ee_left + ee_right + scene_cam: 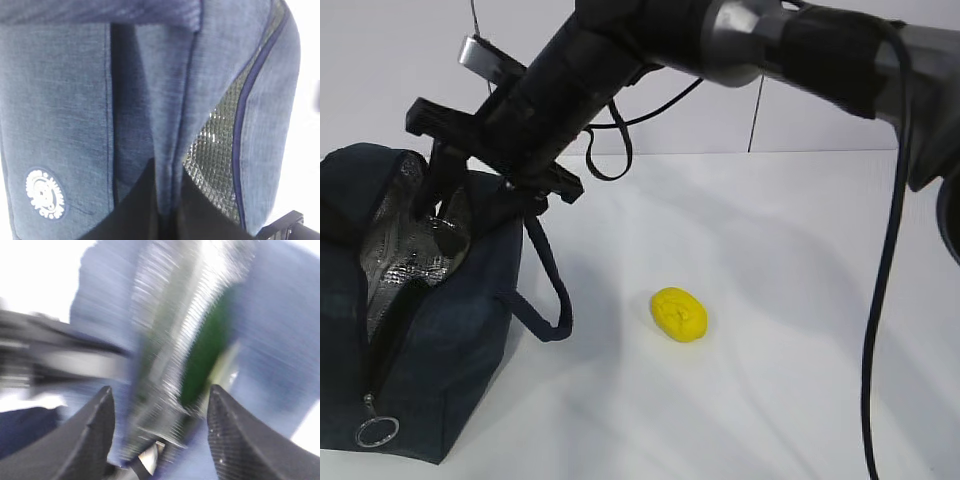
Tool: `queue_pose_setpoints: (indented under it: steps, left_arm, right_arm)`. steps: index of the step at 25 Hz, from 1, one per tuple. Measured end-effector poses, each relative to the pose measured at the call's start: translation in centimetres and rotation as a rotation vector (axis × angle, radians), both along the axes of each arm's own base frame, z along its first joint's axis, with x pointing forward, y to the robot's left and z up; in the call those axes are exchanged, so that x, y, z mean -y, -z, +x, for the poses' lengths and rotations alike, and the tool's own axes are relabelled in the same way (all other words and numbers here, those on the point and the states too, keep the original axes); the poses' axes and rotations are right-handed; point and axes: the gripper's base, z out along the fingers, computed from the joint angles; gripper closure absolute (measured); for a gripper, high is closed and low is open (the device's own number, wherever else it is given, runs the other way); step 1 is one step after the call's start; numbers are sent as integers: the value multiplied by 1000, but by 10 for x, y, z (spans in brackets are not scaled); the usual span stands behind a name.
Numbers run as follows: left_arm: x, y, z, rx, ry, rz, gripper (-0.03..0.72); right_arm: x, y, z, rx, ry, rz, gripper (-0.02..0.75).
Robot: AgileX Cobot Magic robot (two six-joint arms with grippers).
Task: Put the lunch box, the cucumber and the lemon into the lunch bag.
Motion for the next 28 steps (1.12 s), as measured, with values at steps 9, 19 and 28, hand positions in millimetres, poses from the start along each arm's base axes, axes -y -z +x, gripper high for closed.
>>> queue_pose_setpoints:
  steps: [9, 19, 28]
  left_arm:
    - [1, 0, -2, -9, 17, -6, 692]
    - [0, 1, -5, -31, 58, 12, 692]
    - [0, 1, -6, -36, 64, 13, 692]
  right_arm:
    - [3, -51, 2, 140, -48, 78, 312]
    - [23, -87, -1, 355, -49, -52, 314]
    - [60, -137, -21, 590, -41, -222, 314]
